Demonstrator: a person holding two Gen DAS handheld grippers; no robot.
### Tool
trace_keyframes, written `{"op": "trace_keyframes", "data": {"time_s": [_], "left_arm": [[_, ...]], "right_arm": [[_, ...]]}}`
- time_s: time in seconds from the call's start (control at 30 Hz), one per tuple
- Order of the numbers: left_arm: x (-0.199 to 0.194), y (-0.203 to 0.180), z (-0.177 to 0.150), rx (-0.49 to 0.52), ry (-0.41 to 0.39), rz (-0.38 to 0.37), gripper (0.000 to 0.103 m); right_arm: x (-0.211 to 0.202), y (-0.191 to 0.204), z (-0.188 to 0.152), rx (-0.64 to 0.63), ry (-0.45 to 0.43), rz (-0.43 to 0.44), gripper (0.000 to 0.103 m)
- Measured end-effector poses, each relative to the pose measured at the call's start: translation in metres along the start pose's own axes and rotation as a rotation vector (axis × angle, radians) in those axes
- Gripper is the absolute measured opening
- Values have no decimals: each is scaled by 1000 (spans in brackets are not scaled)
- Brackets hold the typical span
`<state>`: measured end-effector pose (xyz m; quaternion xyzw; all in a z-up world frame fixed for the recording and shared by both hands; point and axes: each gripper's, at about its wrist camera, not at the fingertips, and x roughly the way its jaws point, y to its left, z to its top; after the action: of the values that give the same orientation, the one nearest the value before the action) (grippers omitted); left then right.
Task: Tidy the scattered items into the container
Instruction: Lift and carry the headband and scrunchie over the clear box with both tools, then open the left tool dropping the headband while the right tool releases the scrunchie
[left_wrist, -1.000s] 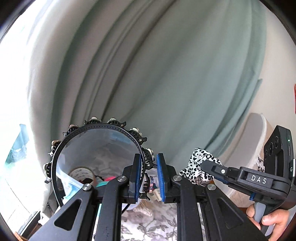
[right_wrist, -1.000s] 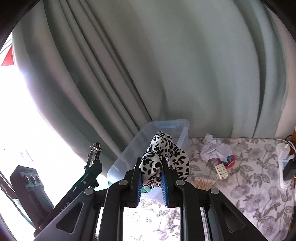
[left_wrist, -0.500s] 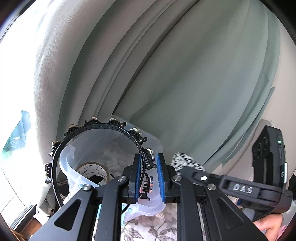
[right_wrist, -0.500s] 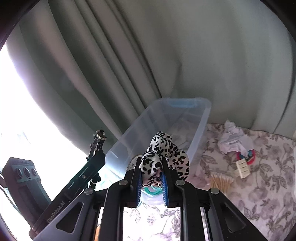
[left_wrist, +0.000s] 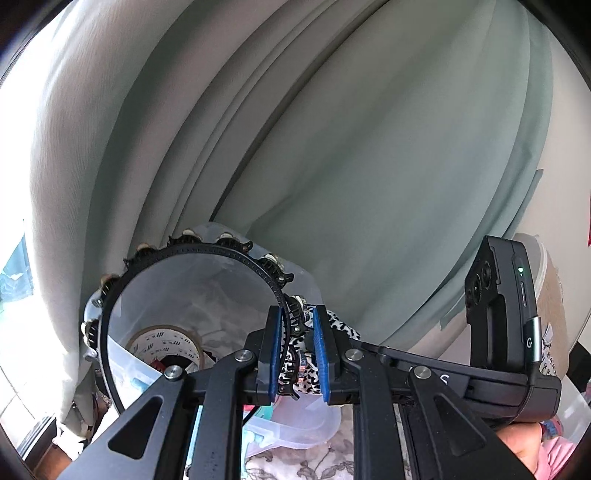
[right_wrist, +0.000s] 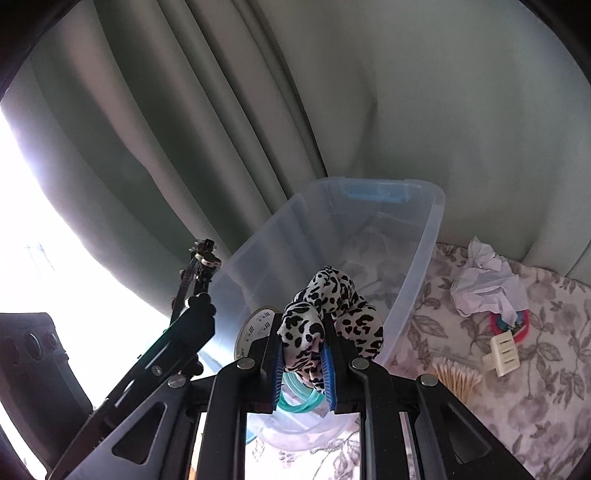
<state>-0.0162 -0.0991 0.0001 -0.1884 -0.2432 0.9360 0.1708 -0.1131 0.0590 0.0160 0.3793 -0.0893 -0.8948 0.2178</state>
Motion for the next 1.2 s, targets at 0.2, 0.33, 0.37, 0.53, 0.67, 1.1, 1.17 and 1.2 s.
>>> {"op": "trace_keyframes", "data": {"time_s": [0.2,0.33,0.37,0.53,0.67,1.1,1.17,1.2], "left_arm": [[8,4,3,3,-8,-22,17],[14,5,6,4,-12,-45,17],[15,5,7,7,-10,-48,17],[23,5,11,14,-13,-75,17],[34,8,14,5,-6,-64,17],[72,27,20,-27,126,-5,17],[73,28,20,-24,127,-1,17],[74,28,20,-23,128,1,17]], "right_arm": [[15,-8,1,7,8,-1,19],[25,-13,1,12,13,-2,20],[27,-15,2,15,12,-4,19],[31,-22,6,26,-1,-12,19],[32,-25,9,30,-7,-21,19],[41,-27,16,34,-5,-21,22],[42,-27,16,30,-5,-28,23],[42,-27,16,29,-5,-30,23]]}}
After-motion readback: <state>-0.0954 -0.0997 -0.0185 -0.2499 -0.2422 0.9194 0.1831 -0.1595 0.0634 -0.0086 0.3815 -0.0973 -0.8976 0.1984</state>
